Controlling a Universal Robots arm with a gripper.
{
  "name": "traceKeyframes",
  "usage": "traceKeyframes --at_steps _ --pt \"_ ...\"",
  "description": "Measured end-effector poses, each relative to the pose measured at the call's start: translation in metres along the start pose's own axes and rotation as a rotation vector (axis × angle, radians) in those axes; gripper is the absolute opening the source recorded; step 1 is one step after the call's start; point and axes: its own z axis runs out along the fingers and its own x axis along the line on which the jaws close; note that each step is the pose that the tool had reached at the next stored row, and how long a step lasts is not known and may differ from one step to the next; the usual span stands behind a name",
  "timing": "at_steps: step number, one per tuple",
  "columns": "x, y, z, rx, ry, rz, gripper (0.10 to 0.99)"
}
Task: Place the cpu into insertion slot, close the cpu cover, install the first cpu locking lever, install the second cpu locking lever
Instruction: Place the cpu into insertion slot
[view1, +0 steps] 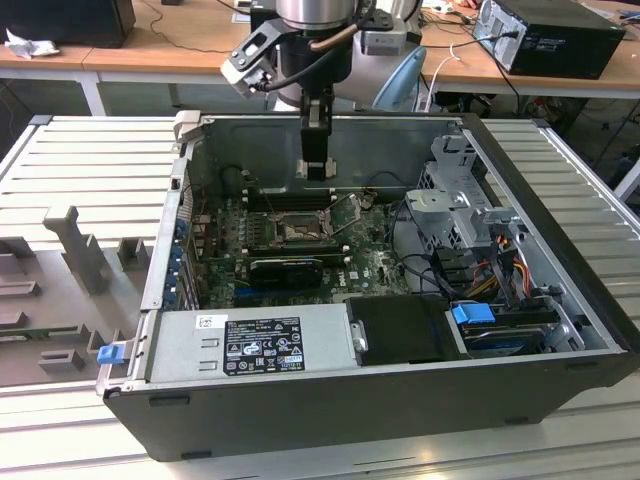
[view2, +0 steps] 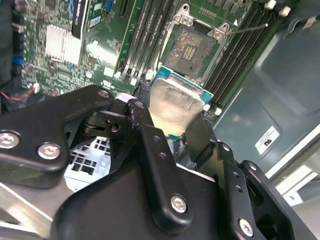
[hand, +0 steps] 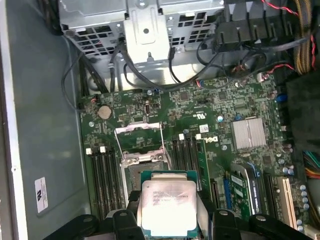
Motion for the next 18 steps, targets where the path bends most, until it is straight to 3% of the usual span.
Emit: traceKeyframes --at_steps 2,6,7,10,12,18 --pt "0.0000 -0.0001 0.0012 0.000 -0.0027 0.026 0.525" --pt "0.0000 -0.0012 0.0132 -0.001 -0.0062 0.055 0.525" --pt "-0.0001 -0.0015 0.0162 -0.001 -0.0054 0.044 0.525" --pt "-0.0001 -0.0021 0.0245 0.001 0.0040 -0.074 0.525" --pt "-0.0002 -0.0024 0.0279 0.001 0.0076 -0.120 0.525" --pt "-0.0003 -0.0035 0.0412 0.001 0.0098 -0.144 0.525"
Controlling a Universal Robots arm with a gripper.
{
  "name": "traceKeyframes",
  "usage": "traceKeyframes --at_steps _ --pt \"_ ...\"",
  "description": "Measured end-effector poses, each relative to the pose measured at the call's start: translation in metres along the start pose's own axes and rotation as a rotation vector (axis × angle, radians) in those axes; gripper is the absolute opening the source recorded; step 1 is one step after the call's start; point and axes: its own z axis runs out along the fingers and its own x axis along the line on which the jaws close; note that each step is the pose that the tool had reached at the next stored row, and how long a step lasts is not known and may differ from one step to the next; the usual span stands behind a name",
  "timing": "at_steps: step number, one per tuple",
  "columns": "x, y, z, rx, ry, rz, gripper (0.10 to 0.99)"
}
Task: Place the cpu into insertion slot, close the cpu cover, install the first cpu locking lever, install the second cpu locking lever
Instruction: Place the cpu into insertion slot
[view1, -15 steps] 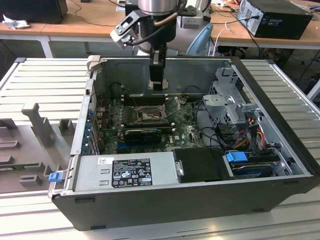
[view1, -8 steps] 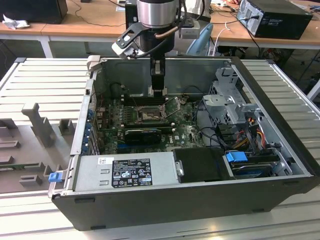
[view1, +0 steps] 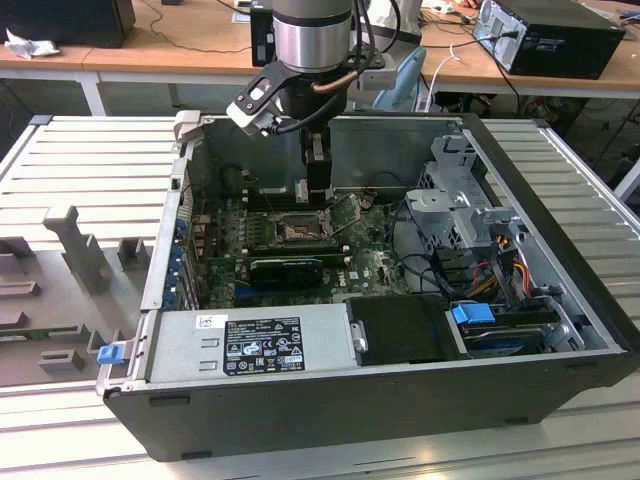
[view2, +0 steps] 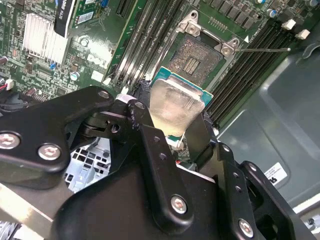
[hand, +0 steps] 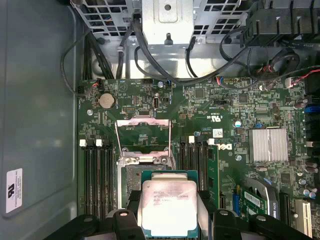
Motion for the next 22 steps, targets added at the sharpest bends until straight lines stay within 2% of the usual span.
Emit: traceKeyframes --at_steps 6,7,14,22 --pt "-0.0005 -0.0007 0.0100 0.003 0.0034 -0.003 0.525" --pt "-0.0008 -0.0012 0.0157 0.003 0.0039 -0.008 0.525" --pt "0.0001 -0.0026 0.0320 0.003 0.0042 -0.014 0.525" --pt "0.0040 -0.0048 0.0481 0.004 0.0079 -0.059 0.525"
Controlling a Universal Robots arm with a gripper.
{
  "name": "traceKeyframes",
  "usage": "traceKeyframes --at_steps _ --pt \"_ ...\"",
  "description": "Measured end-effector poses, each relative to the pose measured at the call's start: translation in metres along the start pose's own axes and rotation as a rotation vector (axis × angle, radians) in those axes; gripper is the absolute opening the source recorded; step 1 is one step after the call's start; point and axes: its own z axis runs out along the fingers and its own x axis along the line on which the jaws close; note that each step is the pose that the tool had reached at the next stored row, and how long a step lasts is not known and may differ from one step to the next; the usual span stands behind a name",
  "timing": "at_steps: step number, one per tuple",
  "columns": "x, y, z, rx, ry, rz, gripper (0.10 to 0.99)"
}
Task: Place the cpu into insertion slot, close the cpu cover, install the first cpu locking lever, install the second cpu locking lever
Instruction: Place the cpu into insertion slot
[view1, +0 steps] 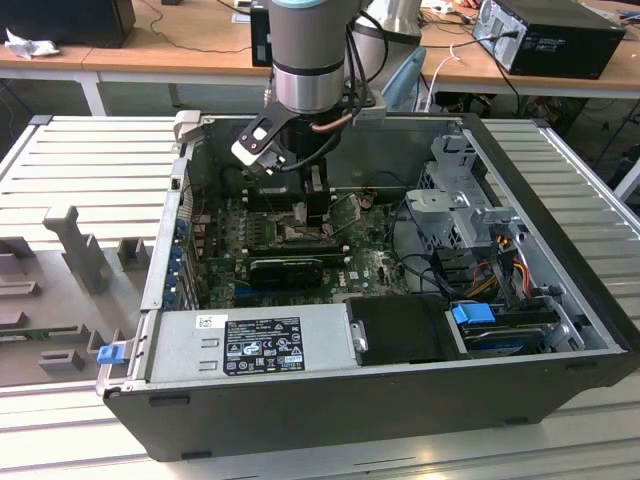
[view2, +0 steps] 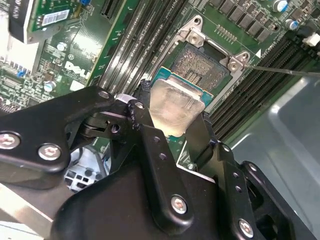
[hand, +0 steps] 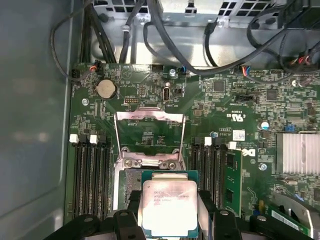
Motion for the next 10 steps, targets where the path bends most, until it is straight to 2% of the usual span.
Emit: traceKeyframes --at_steps 6,10 --pt "0.0024 -0.0046 0.0120 0.000 0.0012 -0.017 0.525" --pt "0.0046 -0.0085 0.0205 0.000 0.0005 -0.006 0.525"
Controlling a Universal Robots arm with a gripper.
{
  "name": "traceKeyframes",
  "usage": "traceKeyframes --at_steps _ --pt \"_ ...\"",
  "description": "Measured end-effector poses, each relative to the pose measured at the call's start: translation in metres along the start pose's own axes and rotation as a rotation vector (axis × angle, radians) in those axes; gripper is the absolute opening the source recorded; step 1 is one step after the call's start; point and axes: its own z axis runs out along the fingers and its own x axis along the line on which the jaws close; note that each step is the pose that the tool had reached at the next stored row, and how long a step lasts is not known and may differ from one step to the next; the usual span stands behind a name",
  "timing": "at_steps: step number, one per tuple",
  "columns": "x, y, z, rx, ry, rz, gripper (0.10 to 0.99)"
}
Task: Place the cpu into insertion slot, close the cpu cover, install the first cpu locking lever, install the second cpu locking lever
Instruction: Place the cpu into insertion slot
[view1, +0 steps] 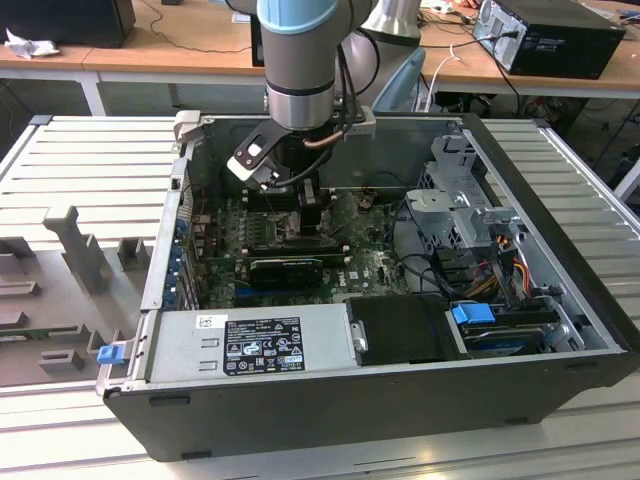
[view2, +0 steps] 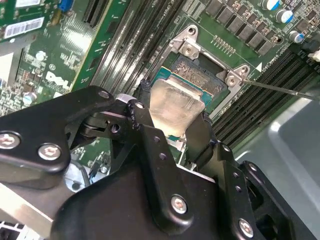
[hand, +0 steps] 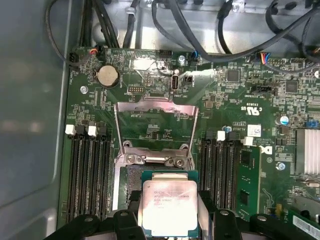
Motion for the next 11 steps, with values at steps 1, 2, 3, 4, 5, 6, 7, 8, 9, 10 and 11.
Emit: traceKeyframes --at_steps 1,2,3,4,5,6,7,8,9,10,11 --pt "0.0006 -0.0012 0.0018 0.000 -0.0006 0.006 0.525" --pt "0.0010 -0.0024 0.0029 0.000 -0.0008 0.008 0.525" --pt "0.0018 -0.0037 0.0042 0.000 -0.0009 0.008 0.525" --pt "0.0030 -0.0039 0.0052 0.000 -0.0009 0.008 0.525" --pt "0.0044 -0.0040 0.0064 0.000 -0.0009 0.008 0.525" --pt "0.0057 -0.0040 0.0074 0.000 -0.0007 0.009 0.525" --pt "0.0071 -0.0040 0.0084 0.000 -0.0009 0.010 0.525" --pt "0.0082 -0.0041 0.0100 0.000 -0.0010 0.016 0.525" --pt "0.0086 -0.0042 0.0109 0.000 -0.0017 0.022 0.525" --pt "0.0092 -0.0042 0.0119 0.000 -0.0023 0.028 0.525" --pt "0.0101 -0.0043 0.0130 0.000 -0.0026 0.031 0.525"
